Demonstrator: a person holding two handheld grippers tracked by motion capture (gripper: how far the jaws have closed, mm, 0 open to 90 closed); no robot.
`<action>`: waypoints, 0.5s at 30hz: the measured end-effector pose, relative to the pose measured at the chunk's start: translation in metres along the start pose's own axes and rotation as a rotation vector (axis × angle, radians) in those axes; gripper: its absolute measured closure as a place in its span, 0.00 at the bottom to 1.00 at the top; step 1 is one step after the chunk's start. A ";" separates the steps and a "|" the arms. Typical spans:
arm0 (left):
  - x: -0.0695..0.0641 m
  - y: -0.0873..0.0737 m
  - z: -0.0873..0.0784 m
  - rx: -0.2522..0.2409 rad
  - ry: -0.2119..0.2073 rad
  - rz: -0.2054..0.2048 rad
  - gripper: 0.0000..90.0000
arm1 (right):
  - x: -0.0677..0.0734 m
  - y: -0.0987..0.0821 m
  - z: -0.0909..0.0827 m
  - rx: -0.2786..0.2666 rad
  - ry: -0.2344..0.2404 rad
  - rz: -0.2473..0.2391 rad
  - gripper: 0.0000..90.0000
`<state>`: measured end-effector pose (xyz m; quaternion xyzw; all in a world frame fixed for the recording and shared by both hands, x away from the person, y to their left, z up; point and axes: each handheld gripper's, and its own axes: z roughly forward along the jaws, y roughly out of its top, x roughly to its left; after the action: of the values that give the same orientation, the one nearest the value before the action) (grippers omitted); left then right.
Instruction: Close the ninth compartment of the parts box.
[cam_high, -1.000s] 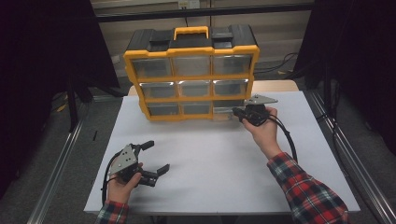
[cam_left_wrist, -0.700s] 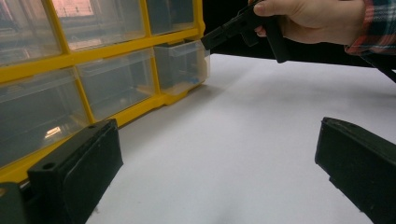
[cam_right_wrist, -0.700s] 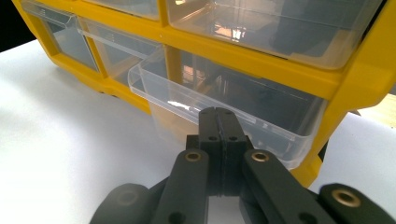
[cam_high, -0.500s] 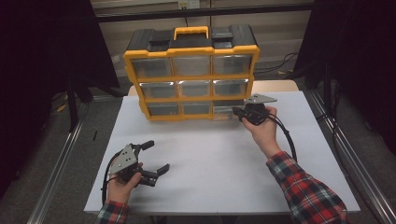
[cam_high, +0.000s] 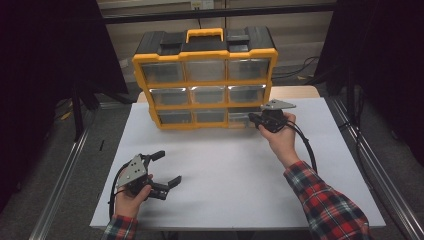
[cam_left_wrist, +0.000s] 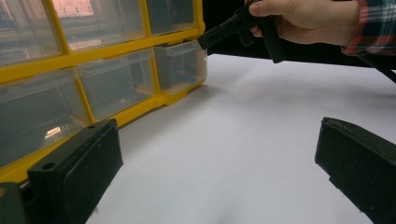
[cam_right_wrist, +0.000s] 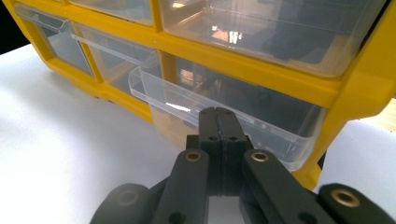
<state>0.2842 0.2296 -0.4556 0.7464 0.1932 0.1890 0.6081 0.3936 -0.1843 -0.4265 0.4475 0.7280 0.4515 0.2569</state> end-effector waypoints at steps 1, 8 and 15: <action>0.000 0.000 0.000 -0.001 0.000 -0.001 0.00 | 0.000 0.000 0.000 0.000 0.001 0.002 1.00; 0.001 0.000 0.001 -0.014 -0.034 -0.003 0.00 | -0.001 0.000 0.002 -0.006 -0.014 0.002 1.00; 0.001 -0.001 0.000 -0.015 -0.031 -0.007 0.00 | -0.001 0.001 0.004 -0.001 -0.018 0.001 1.00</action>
<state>0.2848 0.2300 -0.4561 0.7439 0.1851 0.1768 0.6173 0.3980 -0.1834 -0.4273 0.4516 0.7252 0.4480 0.2636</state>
